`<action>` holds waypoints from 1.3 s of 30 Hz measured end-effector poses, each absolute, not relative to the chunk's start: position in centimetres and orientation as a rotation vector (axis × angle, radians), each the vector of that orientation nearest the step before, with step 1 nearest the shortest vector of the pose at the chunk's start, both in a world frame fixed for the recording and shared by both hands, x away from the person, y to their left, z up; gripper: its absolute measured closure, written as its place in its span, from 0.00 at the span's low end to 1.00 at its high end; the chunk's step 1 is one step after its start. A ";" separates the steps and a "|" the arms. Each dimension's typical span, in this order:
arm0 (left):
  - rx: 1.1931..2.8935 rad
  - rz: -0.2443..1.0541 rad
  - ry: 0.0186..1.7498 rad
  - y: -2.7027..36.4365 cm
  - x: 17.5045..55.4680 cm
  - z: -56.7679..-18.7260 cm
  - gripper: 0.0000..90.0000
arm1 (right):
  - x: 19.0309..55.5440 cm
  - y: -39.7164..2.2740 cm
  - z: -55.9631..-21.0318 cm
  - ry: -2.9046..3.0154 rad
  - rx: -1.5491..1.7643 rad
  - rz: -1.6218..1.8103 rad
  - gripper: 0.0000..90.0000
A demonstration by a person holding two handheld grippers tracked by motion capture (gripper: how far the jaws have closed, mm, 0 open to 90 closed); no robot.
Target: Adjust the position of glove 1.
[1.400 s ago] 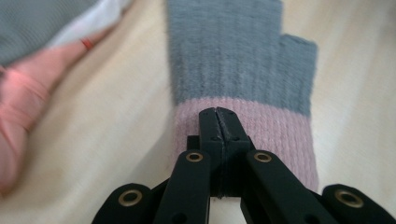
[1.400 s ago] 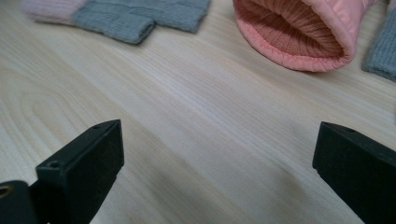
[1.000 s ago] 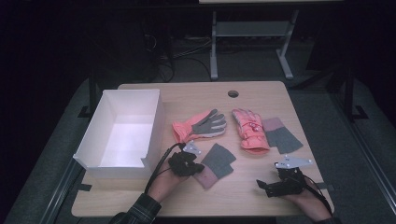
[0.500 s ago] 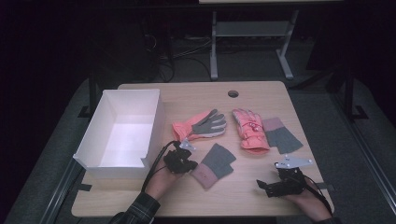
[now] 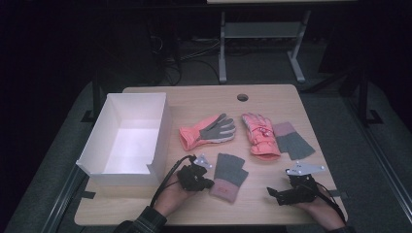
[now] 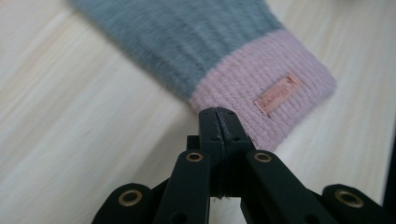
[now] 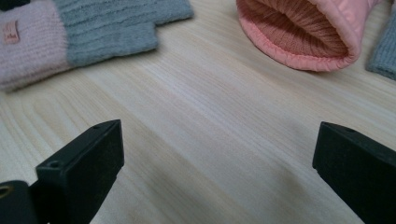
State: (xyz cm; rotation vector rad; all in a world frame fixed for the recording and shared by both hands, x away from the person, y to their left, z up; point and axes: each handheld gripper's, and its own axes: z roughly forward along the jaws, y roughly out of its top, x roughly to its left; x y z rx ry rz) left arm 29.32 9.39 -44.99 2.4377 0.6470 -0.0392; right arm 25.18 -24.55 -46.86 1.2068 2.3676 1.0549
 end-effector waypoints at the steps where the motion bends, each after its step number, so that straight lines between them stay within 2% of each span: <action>1: 2.424 -0.059 0.625 8.6 29.0 -45.1 1.00 | 25.2 -24.5 -46.9 2.367 1.207 1.056 0.02; 14: 2.448 -0.087 0.448 4.0 27.8 -45.2 1.00 | 25.1 -24.6 -46.8 2.368 1.201 1.053 0.02; 22: 2.378 -0.023 0.481 3.6 30.9 -44.0 0.99 | 25.1 -24.5 -46.9 2.367 1.205 1.060 0.02; 27: 2.400 -0.003 0.467 1.9 32.2 -45.1 1.00 | 25.1 -24.6 -46.8 2.368 1.201 1.052 0.02; 33: 2.421 0.002 0.494 2.4 31.8 -45.5 1.00 | 25.1 -24.8 -46.8 2.364 1.206 1.050 0.02; 39: 2.403 -0.014 0.535 5.3 30.7 -45.5 1.00 | 25.1 -24.8 -46.8 2.366 1.205 1.053 0.02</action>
